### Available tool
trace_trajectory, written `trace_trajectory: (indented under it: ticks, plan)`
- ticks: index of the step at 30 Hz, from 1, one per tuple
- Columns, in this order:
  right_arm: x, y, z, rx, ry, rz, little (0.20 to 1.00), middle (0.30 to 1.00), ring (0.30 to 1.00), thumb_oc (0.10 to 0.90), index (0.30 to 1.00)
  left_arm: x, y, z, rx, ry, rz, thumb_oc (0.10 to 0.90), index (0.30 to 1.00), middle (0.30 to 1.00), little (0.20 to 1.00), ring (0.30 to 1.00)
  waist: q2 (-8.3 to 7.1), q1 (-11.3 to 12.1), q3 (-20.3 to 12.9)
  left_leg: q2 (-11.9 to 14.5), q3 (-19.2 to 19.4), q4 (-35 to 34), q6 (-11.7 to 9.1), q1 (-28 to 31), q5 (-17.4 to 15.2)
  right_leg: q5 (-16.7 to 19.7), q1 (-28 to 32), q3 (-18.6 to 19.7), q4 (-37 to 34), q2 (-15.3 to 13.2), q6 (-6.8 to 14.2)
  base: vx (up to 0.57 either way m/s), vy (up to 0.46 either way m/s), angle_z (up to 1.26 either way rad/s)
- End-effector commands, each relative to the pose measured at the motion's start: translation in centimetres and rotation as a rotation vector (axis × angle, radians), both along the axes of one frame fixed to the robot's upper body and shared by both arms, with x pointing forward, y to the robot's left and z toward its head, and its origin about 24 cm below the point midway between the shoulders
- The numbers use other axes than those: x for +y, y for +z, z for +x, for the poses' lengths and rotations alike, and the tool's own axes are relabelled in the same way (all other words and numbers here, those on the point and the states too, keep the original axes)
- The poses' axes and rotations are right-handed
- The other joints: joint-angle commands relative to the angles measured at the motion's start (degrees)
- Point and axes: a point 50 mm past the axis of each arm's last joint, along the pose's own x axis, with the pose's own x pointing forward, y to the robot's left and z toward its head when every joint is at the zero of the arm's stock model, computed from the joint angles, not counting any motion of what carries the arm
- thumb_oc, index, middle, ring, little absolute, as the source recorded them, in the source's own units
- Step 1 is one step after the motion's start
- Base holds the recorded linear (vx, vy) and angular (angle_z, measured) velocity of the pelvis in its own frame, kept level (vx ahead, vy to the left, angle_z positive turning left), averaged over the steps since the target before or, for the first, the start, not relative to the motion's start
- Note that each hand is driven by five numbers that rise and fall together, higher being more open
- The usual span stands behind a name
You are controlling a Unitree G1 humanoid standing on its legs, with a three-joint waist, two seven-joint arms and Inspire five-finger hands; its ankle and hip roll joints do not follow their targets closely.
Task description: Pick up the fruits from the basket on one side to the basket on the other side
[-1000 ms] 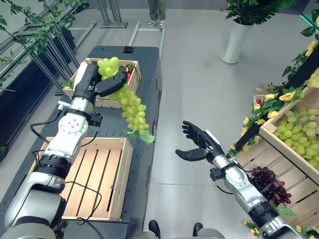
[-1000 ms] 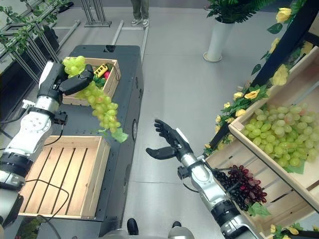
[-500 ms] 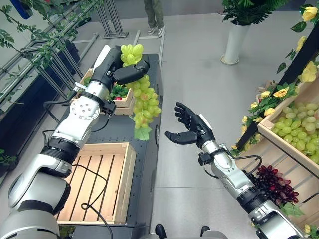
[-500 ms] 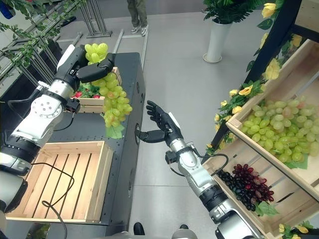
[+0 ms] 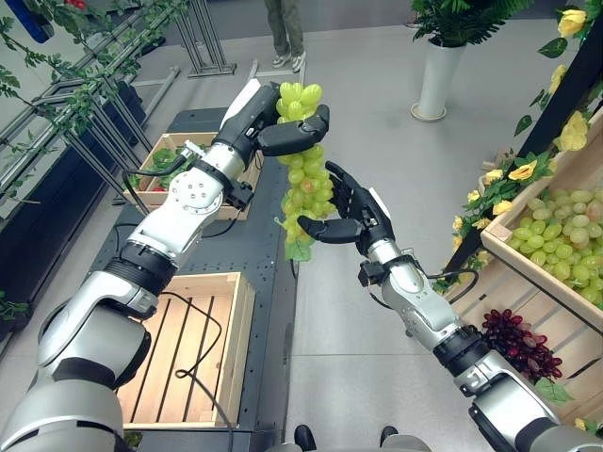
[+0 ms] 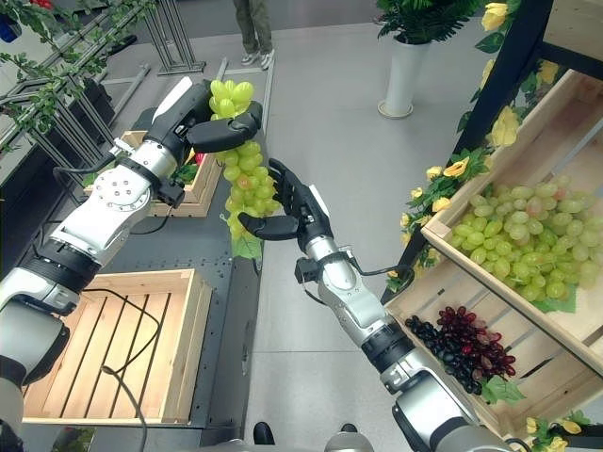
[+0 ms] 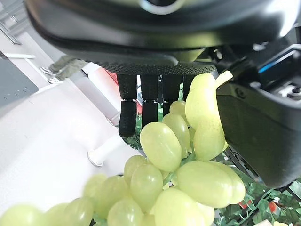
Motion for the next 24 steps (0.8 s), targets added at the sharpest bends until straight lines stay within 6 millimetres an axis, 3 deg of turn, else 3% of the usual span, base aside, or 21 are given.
trace_trajectory:
  ticks: [1, 7, 18, 19, 20, 21, 24]
  plan:
    - [3.0, 5.2, 0.7, -0.134, 0.097, 0.162, 0.9, 0.9, 0.9, 0.8, 0.9, -2.0, 8.2, 0.1, -0.211, -0.086, -0.133, 0.4, 0.3, 0.3, 0.3, 0.3, 1.61, 2.29, -9.32, 0.73, -1.89, 0.13, -2.99, 0.49, -5.67, -2.59, -2.32, -1.15, 2.27, -0.14, -2.05, -0.03, -0.007, 0.0]
    - [4.7, 5.4, 0.5, -0.077, 0.258, 0.227, 0.9, 0.9, 0.9, 0.8, 0.9, -3.3, 7.7, 0.1, -0.193, -0.15, -0.136, 0.4, 0.3, 0.3, 0.3, 0.3, 0.99, 2.85, -9.82, 0.97, -2.29, 0.12, -3.08, 0.27, -5.47, -2.47, -2.12, -1.43, 1.91, -0.06, -2.12, 0.0, 0.0, 0.0]
    - [6.3, 5.4, 1.1, -0.046, 0.291, 0.148, 0.9, 0.9, 0.9, 0.8, 0.9, -6.2, 7.6, -0.3, -0.18, -0.26, -0.143, 0.4, 0.3, 0.3, 0.3, 0.3, -0.23, 3.6, -10.13, 1.3, -2.87, 0.1, -3.05, 0.08, -5.29, -2.49, -2.11, -1.62, 1.85, 0.15, -2.28, 0.0, 0.0, 0.0]
    - [6.3, 5.4, 1.2, -0.044, 0.288, 0.133, 0.841, 0.841, 0.841, 0.761, 0.841, -6.4, 7.7, -0.4, -0.182, -0.267, -0.144, 0.4, 0.3, 0.3, 0.3, 0.3, -0.32, 3.7, -10.18, 1.37, -2.9, 0.06, -3.08, 0.08, -5.22, -2.47, -2.07, -1.67, 1.77, 0.15, -2.29, 0.0, 0.0, 0.0]
    - [6.4, 5.4, 1.3, -0.044, 0.286, 0.13, 0.705, 0.705, 0.705, 0.67, 0.705, -6.4, 7.7, -0.4, -0.184, -0.271, -0.145, 0.4, 0.3, 0.3, 0.3, 0.3, -0.36, 3.75, -10.2, 1.39, -2.92, 0.05, -3.09, 0.07, -5.19, -2.46, -2.03, -1.68, 1.72, 0.15, -2.31, 0.0, 0.0, 0.0]
    - [6.3, 5.4, 1.4, -0.043, 0.283, 0.132, 0.3, 0.3, 0.3, 0.4, 0.3, -6.5, 7.8, -0.5, -0.187, -0.275, -0.146, 0.4, 0.3, 0.3, 0.3, 0.3, -0.43, 3.83, -10.25, 1.44, -2.88, 0.09, -3.13, 0.03, -5.15, -2.43, -1.99, -1.73, 1.63, 0.15, -2.32, 0.0, 0.0, 0.0]
    - [6.1, 5.7, 1.7, -0.045, 0.271, 0.169, 0.3, 0.3, 0.3, 0.4, 0.3, -6.7, 7.6, -0.6, -0.19, -0.279, -0.14, 0.4, 0.3, 0.3, 0.3, 0.3, -0.61, 4.2, -10.31, 1.55, -3.11, 0.04, -3.16, 0.02, -5.05, -2.4, -1.82, -1.93, 1.53, 0.21, -2.4, 0.0, 0.0, 0.0]
